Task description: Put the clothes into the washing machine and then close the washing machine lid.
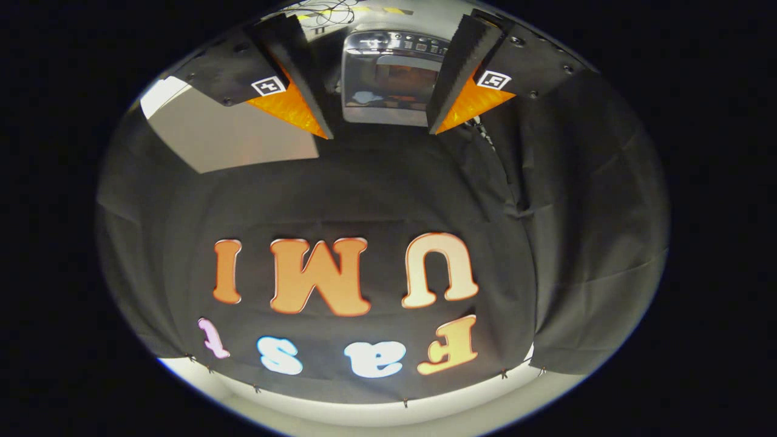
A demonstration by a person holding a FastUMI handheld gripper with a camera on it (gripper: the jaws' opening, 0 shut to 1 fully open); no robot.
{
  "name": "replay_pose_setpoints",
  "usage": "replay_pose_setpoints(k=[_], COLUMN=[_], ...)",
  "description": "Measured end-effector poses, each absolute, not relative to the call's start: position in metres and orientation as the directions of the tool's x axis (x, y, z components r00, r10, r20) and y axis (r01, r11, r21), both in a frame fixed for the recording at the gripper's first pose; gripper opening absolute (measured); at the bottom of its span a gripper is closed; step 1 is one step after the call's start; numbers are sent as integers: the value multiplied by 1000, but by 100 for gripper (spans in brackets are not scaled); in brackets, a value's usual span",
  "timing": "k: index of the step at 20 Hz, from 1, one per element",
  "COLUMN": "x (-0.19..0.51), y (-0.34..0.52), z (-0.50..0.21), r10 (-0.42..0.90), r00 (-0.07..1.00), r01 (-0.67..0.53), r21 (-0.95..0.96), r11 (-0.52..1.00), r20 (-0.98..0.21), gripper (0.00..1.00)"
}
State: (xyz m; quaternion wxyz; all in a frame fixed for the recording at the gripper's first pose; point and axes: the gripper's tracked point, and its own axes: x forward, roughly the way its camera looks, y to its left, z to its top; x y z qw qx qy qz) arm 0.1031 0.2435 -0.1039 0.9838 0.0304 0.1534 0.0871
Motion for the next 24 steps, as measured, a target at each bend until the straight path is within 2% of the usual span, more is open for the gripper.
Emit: replay_pose_setpoints(k=[7, 15, 21, 24], x=[50, 0, -14, -14], y=[148, 33, 7, 9], z=[-33, -1, 19, 13], r10=[161, 137, 122, 127], r00=[969, 985, 993, 992], r01=[-148, -128, -122, -127], r21=[82, 91, 97, 99], r11=[986, 988, 988, 987], r20=[-187, -105, 8, 4], gripper=[98, 98, 98, 98])
